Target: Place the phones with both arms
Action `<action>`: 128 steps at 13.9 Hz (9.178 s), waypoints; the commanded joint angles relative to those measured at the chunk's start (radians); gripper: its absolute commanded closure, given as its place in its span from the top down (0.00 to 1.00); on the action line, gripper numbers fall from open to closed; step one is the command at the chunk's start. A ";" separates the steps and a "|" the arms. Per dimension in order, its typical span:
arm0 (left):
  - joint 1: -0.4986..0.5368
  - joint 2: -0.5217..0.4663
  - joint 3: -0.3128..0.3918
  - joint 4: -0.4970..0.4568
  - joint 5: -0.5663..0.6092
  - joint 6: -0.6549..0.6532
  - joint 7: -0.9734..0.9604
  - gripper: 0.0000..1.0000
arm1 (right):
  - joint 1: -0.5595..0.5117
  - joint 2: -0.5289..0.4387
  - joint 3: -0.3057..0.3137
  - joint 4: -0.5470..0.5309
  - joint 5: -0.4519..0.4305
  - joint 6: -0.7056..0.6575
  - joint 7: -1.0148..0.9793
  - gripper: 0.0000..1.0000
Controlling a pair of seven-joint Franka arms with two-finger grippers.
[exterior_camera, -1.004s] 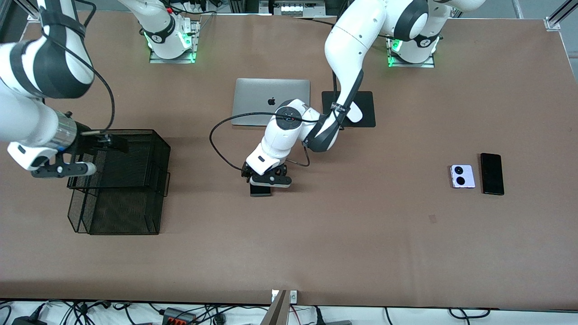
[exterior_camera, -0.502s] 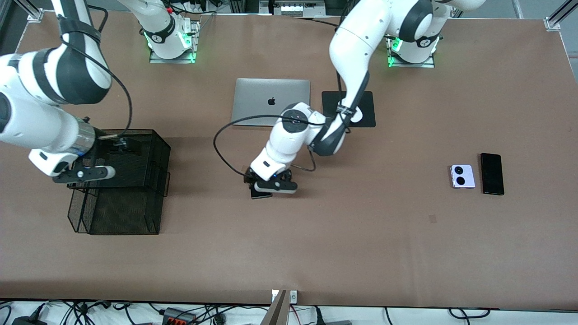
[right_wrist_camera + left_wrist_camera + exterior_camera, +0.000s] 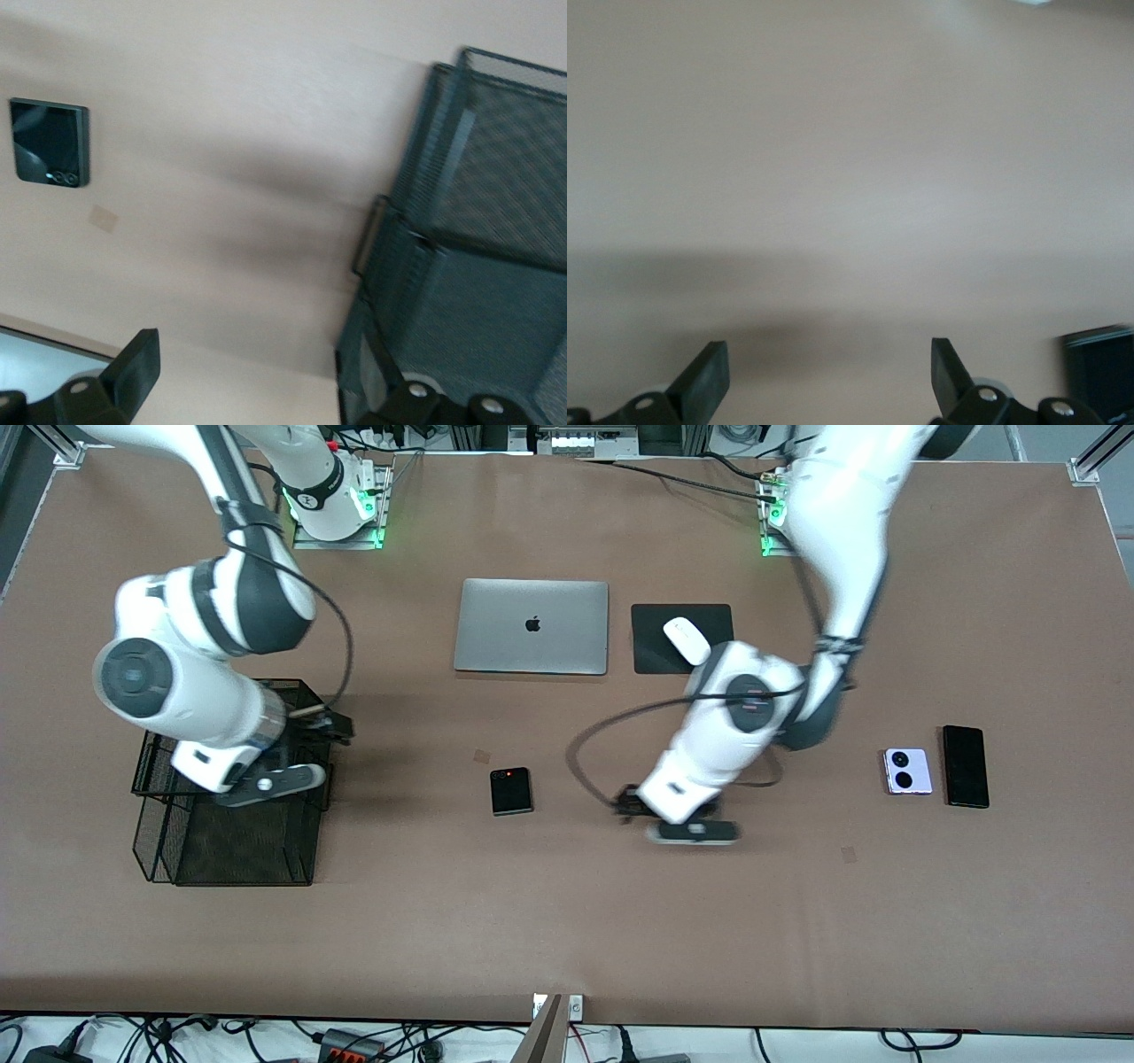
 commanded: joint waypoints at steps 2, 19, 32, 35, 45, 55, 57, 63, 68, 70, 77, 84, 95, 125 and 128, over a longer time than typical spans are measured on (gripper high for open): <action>0.132 -0.154 -0.011 -0.208 0.025 -0.108 0.114 1.00 | 0.090 0.089 -0.006 0.029 0.012 0.093 0.006 1.00; 0.344 -0.185 0.242 -0.387 0.010 0.016 0.826 1.00 | 0.322 0.442 -0.012 0.180 -0.002 0.448 0.408 1.00; 0.390 -0.116 0.239 -0.413 -0.202 0.039 0.889 1.00 | 0.330 0.518 -0.012 0.223 -0.003 0.513 0.432 1.00; 0.398 -0.102 0.241 -0.407 -0.202 0.054 0.895 1.00 | 0.336 0.521 -0.014 0.223 -0.003 0.513 0.428 0.88; 0.410 -0.061 0.241 -0.404 -0.210 0.085 0.926 1.00 | 0.312 0.377 -0.107 0.221 0.009 0.340 0.418 0.28; 0.393 -0.051 0.241 -0.404 -0.210 0.086 0.924 0.52 | 0.016 0.064 -0.127 0.042 -0.006 -0.072 0.190 0.28; 0.376 -0.073 0.236 -0.397 -0.210 0.033 0.898 0.47 | -0.029 0.004 -0.127 -0.024 -0.006 -0.078 0.136 0.28; 0.188 -0.103 0.198 -0.231 -0.240 -0.285 0.445 0.49 | -0.092 -0.065 -0.132 -0.173 -0.005 -0.069 0.099 0.28; -0.084 -0.021 0.187 -0.008 -0.432 -0.286 -0.017 0.47 | -0.145 -0.041 -0.133 -0.181 0.000 -0.026 0.119 0.28; -0.134 0.030 0.187 0.097 -0.554 -0.283 -0.173 0.45 | -0.152 -0.028 -0.133 -0.181 0.003 -0.012 0.125 0.28; -0.343 0.232 0.208 0.351 -0.759 -0.012 -0.510 0.46 | -0.138 -0.012 -0.127 -0.182 0.010 0.002 0.175 0.29; -0.561 0.438 0.420 0.599 -0.750 0.095 -0.466 0.45 | -0.127 -0.012 -0.121 -0.181 0.010 -0.007 0.158 0.31; -0.655 0.541 0.512 0.602 -0.555 -0.009 -0.163 0.45 | -0.129 -0.025 -0.123 0.008 0.000 -0.076 0.115 1.00; 0.442 -0.254 0.018 -0.200 0.017 -0.366 0.497 1.00 | 0.308 0.268 -0.114 0.117 0.012 0.285 0.244 1.00; 0.505 -0.203 0.052 -0.244 0.040 -0.213 0.686 1.00 | 0.353 0.318 -0.107 0.117 0.041 0.324 0.302 1.00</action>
